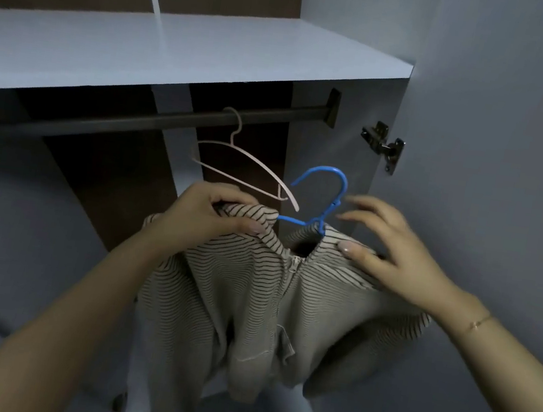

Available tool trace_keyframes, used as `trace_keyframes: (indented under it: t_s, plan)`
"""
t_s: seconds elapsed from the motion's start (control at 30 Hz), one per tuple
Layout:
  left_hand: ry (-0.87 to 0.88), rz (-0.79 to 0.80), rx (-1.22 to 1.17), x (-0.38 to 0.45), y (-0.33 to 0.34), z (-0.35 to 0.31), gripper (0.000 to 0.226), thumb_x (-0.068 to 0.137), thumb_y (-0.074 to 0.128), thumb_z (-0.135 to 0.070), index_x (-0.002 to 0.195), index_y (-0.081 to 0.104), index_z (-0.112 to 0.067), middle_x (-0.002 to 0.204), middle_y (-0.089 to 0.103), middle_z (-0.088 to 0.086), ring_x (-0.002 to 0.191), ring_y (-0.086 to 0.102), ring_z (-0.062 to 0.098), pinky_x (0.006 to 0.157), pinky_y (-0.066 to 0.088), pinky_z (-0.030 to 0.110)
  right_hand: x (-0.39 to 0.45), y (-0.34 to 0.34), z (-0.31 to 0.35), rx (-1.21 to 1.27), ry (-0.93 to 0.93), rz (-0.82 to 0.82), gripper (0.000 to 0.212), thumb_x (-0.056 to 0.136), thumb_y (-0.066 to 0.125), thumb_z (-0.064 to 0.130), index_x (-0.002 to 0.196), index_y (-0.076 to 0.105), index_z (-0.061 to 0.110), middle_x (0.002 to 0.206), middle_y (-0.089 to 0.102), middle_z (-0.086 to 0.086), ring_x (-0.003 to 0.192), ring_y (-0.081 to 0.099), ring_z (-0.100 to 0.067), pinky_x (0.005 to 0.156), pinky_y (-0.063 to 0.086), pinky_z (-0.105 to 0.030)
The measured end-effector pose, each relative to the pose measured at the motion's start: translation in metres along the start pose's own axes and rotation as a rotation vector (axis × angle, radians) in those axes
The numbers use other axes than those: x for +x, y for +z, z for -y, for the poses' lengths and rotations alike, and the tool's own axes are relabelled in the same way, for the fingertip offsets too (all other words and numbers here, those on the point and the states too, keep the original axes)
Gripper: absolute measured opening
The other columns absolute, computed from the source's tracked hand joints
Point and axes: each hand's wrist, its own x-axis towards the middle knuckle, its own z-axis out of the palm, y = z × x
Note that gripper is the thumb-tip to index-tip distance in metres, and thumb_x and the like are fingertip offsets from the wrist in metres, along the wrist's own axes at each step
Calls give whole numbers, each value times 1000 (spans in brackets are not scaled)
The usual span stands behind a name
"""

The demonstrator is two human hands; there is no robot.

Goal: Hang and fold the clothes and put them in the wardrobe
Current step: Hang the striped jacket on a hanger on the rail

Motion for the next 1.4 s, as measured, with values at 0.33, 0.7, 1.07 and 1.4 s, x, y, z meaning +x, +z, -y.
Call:
trace_keyframes:
  t_s: [0.33,0.7,1.07,1.4]
  plan:
    - [-68,65,99,42,30,17,29,68,83,-32,94,73,-25,98,67,-11,96,61,0,83,46,10,-9,18,6,454,415,117,37,87,62,37,80,67,1,76,68,-19,68,57,-12,68,52,-42]
    - [-817,-373,-642,135,98,66,40,93,63,-27,127,54,-7,128,57,5,125,48,21,99,39,33,-44,24,-29,328,776,-12,26,90,68,26,74,67,5,74,70,-16,63,57,-13,70,53,-42]
    - [-602,-492,-500,155,97,106,10,98,56,-23,96,55,-13,85,60,-4,83,58,9,63,41,17,3,47,-55,226,729,-85,29,90,65,28,69,64,9,64,65,-11,58,56,-19,60,46,-32]
    - [-481,-528,-283,93,67,121,23,105,39,-25,102,60,-19,87,64,6,82,61,14,66,45,11,152,76,-83,229,533,-216,38,93,60,30,62,58,9,59,61,-7,60,59,-22,55,43,-35]
